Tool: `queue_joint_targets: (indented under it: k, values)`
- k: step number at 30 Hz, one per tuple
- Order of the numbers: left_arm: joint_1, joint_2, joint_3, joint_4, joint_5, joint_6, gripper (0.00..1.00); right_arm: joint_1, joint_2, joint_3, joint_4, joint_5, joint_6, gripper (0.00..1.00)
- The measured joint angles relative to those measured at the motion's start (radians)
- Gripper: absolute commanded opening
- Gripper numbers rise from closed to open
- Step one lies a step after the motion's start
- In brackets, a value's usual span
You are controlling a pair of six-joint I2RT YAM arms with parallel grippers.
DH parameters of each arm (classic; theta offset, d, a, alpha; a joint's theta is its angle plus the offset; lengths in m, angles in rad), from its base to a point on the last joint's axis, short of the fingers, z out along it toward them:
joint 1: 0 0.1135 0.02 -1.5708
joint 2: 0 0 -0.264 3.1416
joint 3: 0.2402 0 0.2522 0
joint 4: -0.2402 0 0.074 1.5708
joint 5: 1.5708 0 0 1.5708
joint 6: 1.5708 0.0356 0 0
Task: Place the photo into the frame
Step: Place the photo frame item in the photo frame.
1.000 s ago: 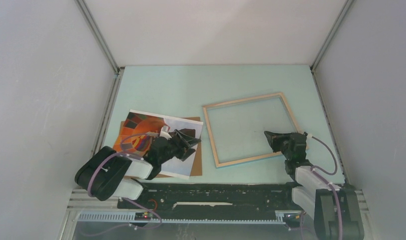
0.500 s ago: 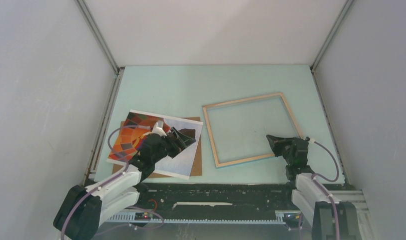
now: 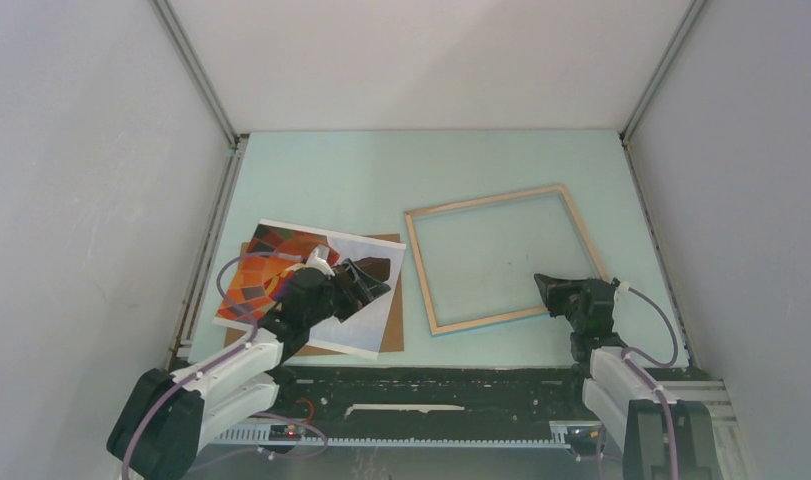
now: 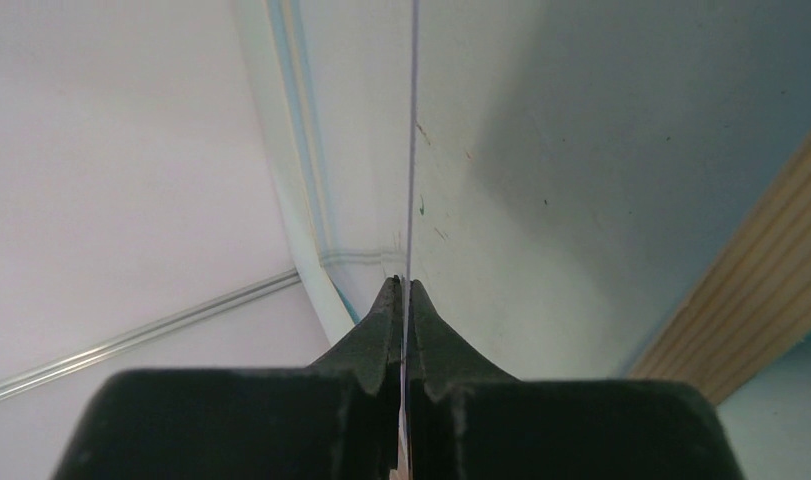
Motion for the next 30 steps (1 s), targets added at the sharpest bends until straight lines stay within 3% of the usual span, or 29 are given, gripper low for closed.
queue_joint_targets:
  k: [30]
  values:
    - [0.0, 0.063, 0.009, -0.019, 0.02, 0.036, 1.0, -0.002, -0.043, -0.013, -0.042, 0.019, 0.005, 0.0]
